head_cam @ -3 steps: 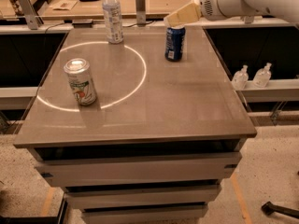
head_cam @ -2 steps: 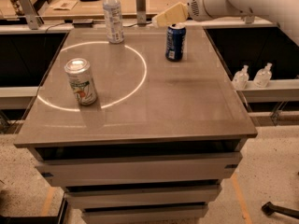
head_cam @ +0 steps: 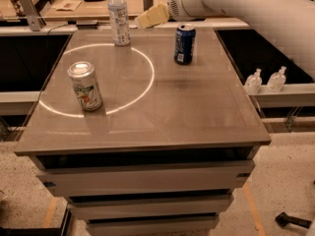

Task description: Move blue plastic bottle near pepsi can

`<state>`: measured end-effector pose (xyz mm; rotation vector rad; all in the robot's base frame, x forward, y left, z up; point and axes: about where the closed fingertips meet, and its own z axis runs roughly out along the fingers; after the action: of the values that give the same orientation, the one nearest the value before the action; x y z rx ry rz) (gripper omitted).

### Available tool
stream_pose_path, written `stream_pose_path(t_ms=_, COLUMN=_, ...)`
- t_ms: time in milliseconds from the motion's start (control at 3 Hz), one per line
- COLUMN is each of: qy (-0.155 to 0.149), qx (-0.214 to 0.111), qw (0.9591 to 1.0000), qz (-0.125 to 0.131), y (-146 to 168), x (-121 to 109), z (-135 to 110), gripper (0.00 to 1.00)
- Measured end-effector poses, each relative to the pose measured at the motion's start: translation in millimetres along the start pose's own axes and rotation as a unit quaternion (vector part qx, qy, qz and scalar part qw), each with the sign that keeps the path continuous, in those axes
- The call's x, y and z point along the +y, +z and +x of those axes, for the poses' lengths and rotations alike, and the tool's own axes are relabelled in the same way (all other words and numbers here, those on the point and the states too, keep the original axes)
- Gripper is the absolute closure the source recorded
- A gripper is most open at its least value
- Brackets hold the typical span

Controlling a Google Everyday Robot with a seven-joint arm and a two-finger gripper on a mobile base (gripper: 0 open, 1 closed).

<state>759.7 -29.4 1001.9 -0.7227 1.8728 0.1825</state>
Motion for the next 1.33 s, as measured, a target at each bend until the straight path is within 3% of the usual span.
stream_pose_path(t_ms=667, qy=-0.03, qx=-0.01, qw=0.9994, qz=-0.014, y=35, x=47, z=-33, gripper=0.0)
stream_pose_path(t_ms=1333, qy=-0.016, qx=-0.002, qw=0.9987, qz=-0.048, y=104, x=94, z=-41, gripper=0.0)
